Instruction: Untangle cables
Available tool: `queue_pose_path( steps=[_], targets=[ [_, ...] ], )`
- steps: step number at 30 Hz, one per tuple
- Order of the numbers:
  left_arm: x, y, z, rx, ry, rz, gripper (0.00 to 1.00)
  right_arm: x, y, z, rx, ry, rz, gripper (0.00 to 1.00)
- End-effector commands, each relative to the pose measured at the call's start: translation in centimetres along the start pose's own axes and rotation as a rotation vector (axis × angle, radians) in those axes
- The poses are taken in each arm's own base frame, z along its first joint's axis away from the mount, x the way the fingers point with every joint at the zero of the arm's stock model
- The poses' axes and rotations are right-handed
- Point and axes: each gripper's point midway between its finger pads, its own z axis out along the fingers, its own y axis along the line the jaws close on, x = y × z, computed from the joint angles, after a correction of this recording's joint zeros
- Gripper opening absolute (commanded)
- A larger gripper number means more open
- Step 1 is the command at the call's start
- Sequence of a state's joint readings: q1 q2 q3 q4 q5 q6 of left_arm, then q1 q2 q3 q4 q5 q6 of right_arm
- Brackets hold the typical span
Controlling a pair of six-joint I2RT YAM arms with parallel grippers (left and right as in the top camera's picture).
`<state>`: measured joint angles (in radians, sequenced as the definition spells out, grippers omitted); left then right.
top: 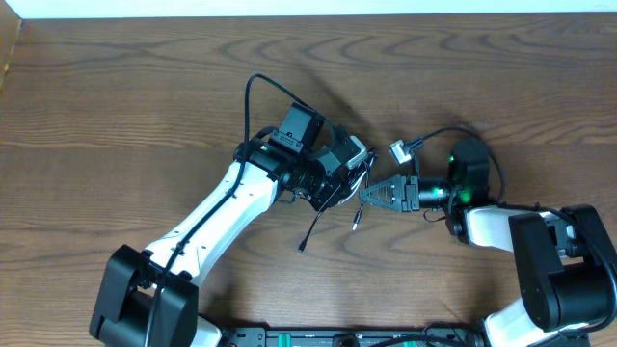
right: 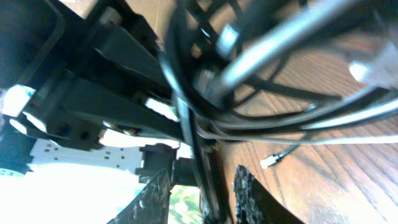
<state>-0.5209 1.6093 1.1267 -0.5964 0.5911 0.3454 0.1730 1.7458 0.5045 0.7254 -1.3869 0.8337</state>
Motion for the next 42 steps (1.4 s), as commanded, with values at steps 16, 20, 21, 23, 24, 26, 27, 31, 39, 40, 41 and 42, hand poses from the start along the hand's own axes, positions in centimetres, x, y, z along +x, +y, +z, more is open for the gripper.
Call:
queue_pose_path(
  steps=[16,20,21,23,24,26,27,31,39,40,41,42],
  targets=[
    [0.5,0.0,0.4,0.004,0.013,0.022,0.08,-2.5,0.0,-0.3,0.052,-0.109,-0.087,0.01],
    [0.7,-0.1,0.4,0.007,0.021,0.039,0.08,-4.4,0.6,-1.1,0.053,-0.19,-0.049,0.01],
    [0.7,-0.2,0.4,0.008,0.022,0.044,0.08,-4.9,0.4,-1.4,0.066,-0.22,-0.026,0.01],
    [0.7,-0.5,0.6,0.013,0.025,0.058,0.07,-5.7,-0.1,-1.9,0.088,-0.265,-0.005,0.01],
    [0.7,-0.8,0.7,0.017,0.029,0.072,0.07,-6.0,-0.3,-2.2,0.099,-0.286,-0.001,0.01],
    [0.7,-1.3,1.0,0.02,0.037,0.093,0.08,-6.5,-0.6,-2.5,0.113,-0.316,0.011,0.01],
    [0.8,-1.5,1.2,0.014,0.046,0.102,0.08,-6.7,-0.7,-2.6,0.116,-0.326,0.018,0.01],
    [1.6,-2.1,1.8,-0.029,0.103,0.137,0.08,-7.3,-1.0,-3.4,0.132,-0.361,0.025,0.01],
    [2.2,-3.5,3.1,-0.008,0.143,0.163,0.07,-6.4,-0.7,-4.4,0.098,-0.305,-0.009,0.01],
    [2.4,-3.4,3.4,-0.004,0.152,0.157,0.08,-6.1,-0.7,-4.4,0.096,-0.293,-0.015,0.01],
    [2.6,-3.5,3.7,0.002,0.161,0.155,0.07,-5.9,-0.8,-4.3,0.097,-0.283,-0.01,0.01],
    [2.8,-3.5,4.0,0.007,0.171,0.151,0.07,-5.6,-1.1,-4.3,0.1,-0.275,-0.003,0.01]
  ],
)
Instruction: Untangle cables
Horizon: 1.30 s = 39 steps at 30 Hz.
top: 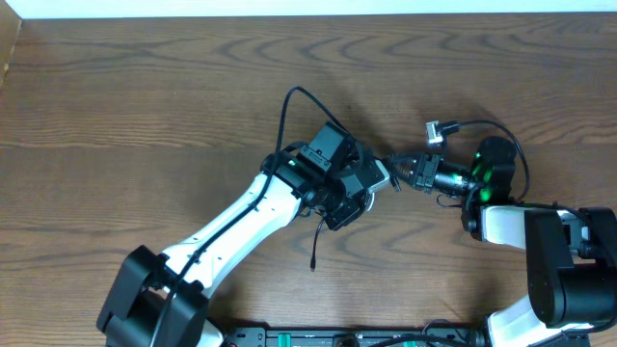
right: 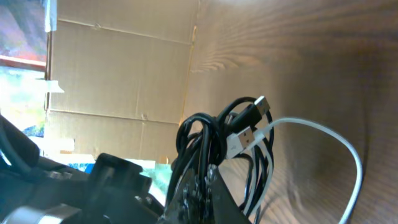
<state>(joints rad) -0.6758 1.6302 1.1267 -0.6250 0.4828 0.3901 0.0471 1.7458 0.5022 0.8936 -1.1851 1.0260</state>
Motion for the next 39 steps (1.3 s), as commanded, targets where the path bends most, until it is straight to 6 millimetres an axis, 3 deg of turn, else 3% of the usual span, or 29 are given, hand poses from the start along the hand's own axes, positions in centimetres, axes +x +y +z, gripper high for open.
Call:
queue_pose_path(
  steps=[1,7,14,15,16,18,26,30,35,39],
  targets=[
    [1.3,-0.4,1.8,0.032,0.062,0.001,0.07,0.8,-0.1,-0.1,-0.008,0.041,-0.042,0.01],
    [2.1,-1.3,4.6,0.066,0.118,0.019,0.07,2.7,-1.9,-0.1,0.037,0.096,-0.016,0.01],
    [1.6,-0.6,6.4,0.06,0.1,-0.016,0.08,4.3,-3.3,0.7,0.098,0.13,0.001,0.01],
    [1.6,-0.6,6.4,0.059,0.101,-0.023,0.17,4.2,-3.6,0.7,0.112,0.124,0.001,0.01],
    [1.5,-0.6,6.2,0.055,0.101,-0.034,0.46,4.1,-3.8,0.6,0.122,0.117,-0.004,0.01],
    [1.2,-0.6,5.3,0.05,0.093,-0.054,0.53,4.0,-3.9,0.6,0.13,0.111,-0.012,0.01],
    [-2.5,-0.5,-2.5,-0.028,-0.089,-0.121,0.53,4.5,-4.7,0.4,0.159,0.12,-0.037,0.01],
    [-2.7,2.6,-5.6,-0.178,-0.15,-0.229,0.53,5.2,-4.4,0.4,0.127,0.158,-0.123,0.01],
    [-1.8,4.7,-5.1,-0.198,-0.139,-0.343,0.53,5.2,-3.3,0.6,0.07,0.172,-0.174,0.01],
    [-1.4,6.1,-3.6,-0.186,-0.12,-0.395,0.53,5.2,-3.3,0.6,0.07,0.172,-0.185,0.01]
  ],
)
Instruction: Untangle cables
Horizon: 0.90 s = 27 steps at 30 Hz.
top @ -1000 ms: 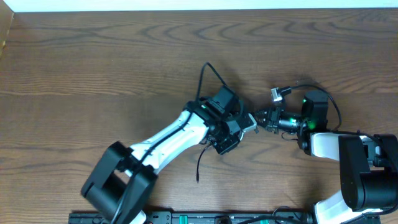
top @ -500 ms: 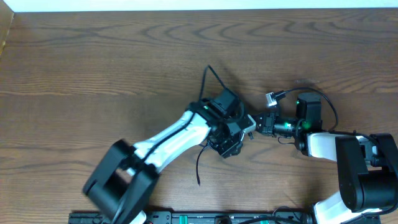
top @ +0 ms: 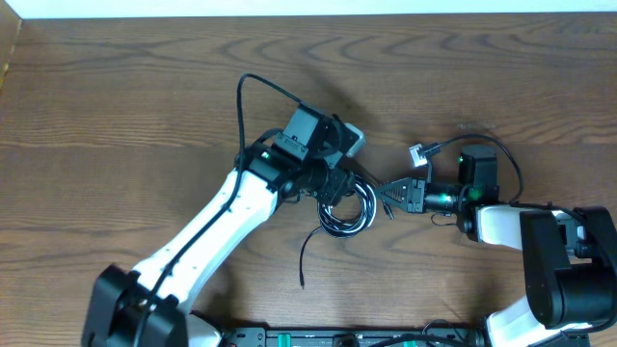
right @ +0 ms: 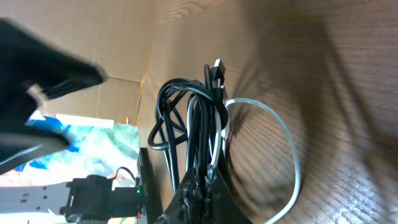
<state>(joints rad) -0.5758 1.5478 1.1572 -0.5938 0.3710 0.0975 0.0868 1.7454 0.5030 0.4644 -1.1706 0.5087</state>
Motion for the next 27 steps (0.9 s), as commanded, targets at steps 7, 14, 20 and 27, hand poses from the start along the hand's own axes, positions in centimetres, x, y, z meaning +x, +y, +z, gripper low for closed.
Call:
queue_pose_path(
  steps=[7,14,20,27],
  targets=[
    [1.4,1.8,4.3,0.005,0.091,-0.096,0.53,0.2,0.9,0.1,-0.04,0.021,-0.06,0.01],
    [1.2,2.1,5.1,0.004,0.087,-0.102,0.32,0.5,1.1,0.5,-0.045,0.034,-0.072,0.01],
    [1.0,2.1,5.0,0.002,0.076,-0.109,0.41,0.5,1.0,0.5,-0.037,0.03,-0.071,0.01],
    [1.1,1.5,4.4,0.005,0.08,-0.218,0.35,0.5,0.9,0.5,-0.032,0.029,-0.071,0.01]
  ],
)
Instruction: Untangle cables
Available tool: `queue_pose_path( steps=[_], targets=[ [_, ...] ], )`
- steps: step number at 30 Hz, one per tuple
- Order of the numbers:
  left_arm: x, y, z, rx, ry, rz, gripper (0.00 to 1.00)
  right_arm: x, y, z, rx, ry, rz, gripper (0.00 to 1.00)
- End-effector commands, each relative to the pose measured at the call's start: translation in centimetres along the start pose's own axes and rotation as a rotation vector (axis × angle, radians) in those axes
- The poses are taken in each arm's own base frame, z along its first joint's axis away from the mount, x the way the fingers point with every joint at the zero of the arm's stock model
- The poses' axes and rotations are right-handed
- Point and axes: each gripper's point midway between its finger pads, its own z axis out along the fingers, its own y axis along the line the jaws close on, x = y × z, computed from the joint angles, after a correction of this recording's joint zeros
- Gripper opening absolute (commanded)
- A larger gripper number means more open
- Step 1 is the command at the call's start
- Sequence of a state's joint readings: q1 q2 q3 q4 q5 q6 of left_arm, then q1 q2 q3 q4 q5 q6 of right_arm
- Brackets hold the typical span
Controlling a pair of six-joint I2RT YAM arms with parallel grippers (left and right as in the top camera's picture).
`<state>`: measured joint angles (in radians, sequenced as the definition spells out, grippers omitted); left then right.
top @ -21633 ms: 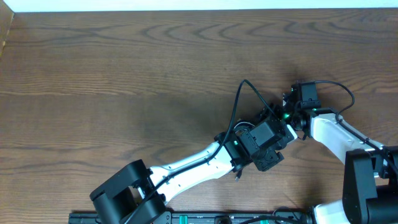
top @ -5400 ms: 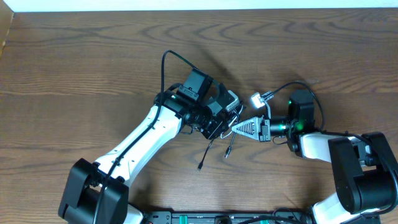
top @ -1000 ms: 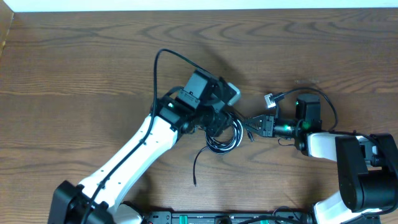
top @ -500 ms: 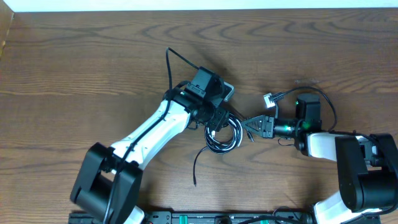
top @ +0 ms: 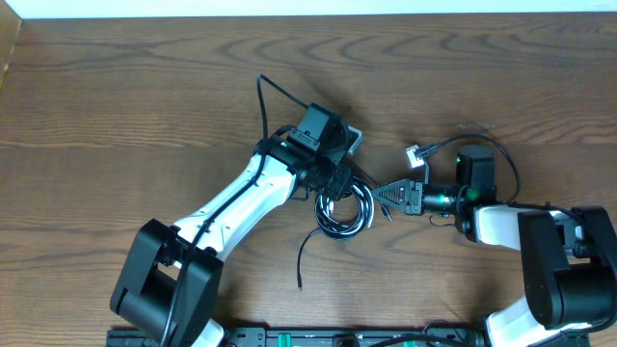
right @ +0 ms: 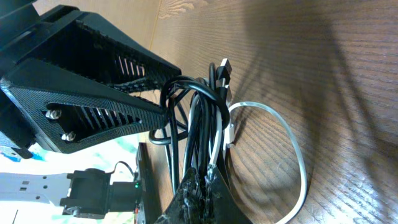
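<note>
A bundle of coiled black cables [top: 345, 210] with one white cable [right: 292, 149] lies on the wooden table [top: 145, 96]. My right gripper [top: 384, 193] reaches in from the right and is shut on the strands [right: 208, 180]. A black USB plug [right: 224, 67] sticks out at the bundle's far end. My left gripper [top: 339, 180] sits just over the coil's upper edge. Its black lattice fingers [right: 93, 93] end at a black loop [right: 165, 99]. Whether they pinch that loop does not show. A thin black tail [top: 301, 275] trails toward the front edge.
A white connector on a black lead [top: 413, 152] hangs by the right arm. A cardboard box [top: 6, 48] stands at the table's left edge. A black rail [top: 337, 337] runs along the front edge.
My left arm has shifted a little to the right, and its fingers now fill the upper left of the right wrist view, at the black loop. My right gripper still grips the bundle in the same spot.
At first both grippers were pressed close together around the tangle at mid-table. Then the tangle was farther right and back, with my right gripper shut on it. After that the coil lay spread left of the right gripper, and now my left fingers are at its loop.
</note>
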<state>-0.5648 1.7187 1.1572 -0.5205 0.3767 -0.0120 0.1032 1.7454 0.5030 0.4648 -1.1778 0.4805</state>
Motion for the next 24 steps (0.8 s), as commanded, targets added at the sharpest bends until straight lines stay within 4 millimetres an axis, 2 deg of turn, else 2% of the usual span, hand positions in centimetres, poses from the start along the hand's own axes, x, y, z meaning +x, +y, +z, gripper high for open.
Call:
queue_pose_path(
  steps=[1,3,7,13,17,24],
  targets=[
    [-0.1,-0.5,-0.7,0.01,-0.004,-0.079,0.32,0.1,0.6,0.1,-0.02,0.011,-0.038,0.01],
    [0.1,-0.5,-0.7,0.009,0.002,-0.097,0.26,0.1,0.6,0.1,-0.02,0.011,-0.038,0.01],
    [0.3,-0.4,-0.7,0.002,0.01,-0.166,0.26,0.1,0.6,0.1,-0.019,0.012,-0.034,0.01],
    [1.3,1.3,-0.8,-0.1,0.032,-0.327,0.26,0.2,0.6,0.2,-0.02,0.014,-0.034,0.01],
    [1.2,1.2,-0.9,-0.1,0.025,-0.405,0.26,0.1,0.3,0.2,-0.005,0.01,-0.027,0.01],
    [0.3,0.6,-2.0,-0.095,-0.025,-0.418,0.27,0.2,0.3,0.2,-0.005,0.011,-0.025,0.01]
  ],
)
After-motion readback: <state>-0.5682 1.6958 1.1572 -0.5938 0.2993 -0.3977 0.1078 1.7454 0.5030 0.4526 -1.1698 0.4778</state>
